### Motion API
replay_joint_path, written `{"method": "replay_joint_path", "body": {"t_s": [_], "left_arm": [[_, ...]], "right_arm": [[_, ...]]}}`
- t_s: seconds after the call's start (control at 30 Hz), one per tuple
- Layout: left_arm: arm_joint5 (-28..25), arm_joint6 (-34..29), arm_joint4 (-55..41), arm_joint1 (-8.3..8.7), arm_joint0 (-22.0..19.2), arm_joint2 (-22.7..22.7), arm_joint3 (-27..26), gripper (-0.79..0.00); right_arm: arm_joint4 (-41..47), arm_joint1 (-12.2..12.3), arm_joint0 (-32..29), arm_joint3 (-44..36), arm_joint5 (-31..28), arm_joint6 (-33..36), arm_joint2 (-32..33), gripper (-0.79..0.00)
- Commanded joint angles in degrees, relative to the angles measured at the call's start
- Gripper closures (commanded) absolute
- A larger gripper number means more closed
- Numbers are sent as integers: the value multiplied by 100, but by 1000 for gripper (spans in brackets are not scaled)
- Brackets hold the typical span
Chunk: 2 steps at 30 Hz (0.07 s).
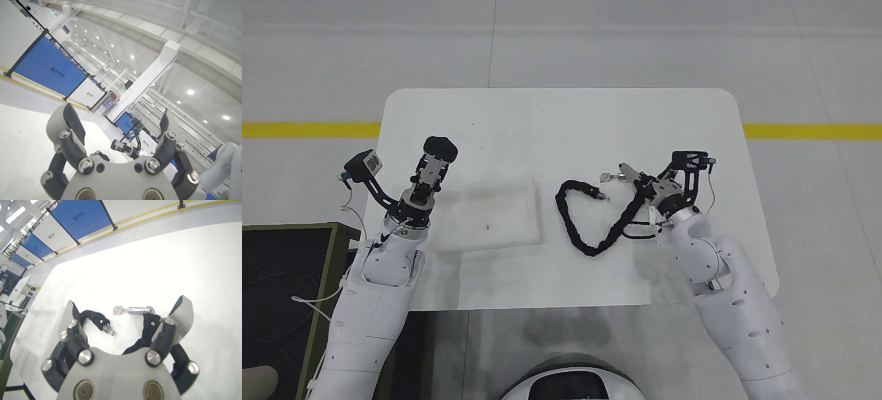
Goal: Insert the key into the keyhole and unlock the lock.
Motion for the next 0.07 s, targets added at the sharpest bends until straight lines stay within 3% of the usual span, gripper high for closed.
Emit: {"method": "replay_joint_path", "body": {"t_s": [0.0, 0.03], "left_arm": [[0, 0, 0, 0, 0, 0, 0, -785], [0, 0, 0, 0, 0, 0, 0, -785]], "right_arm": [[468, -13, -54, -30, -217, -296, 120, -785], [564, -15, -89, -9, -281, -455, 194, -785]]}}
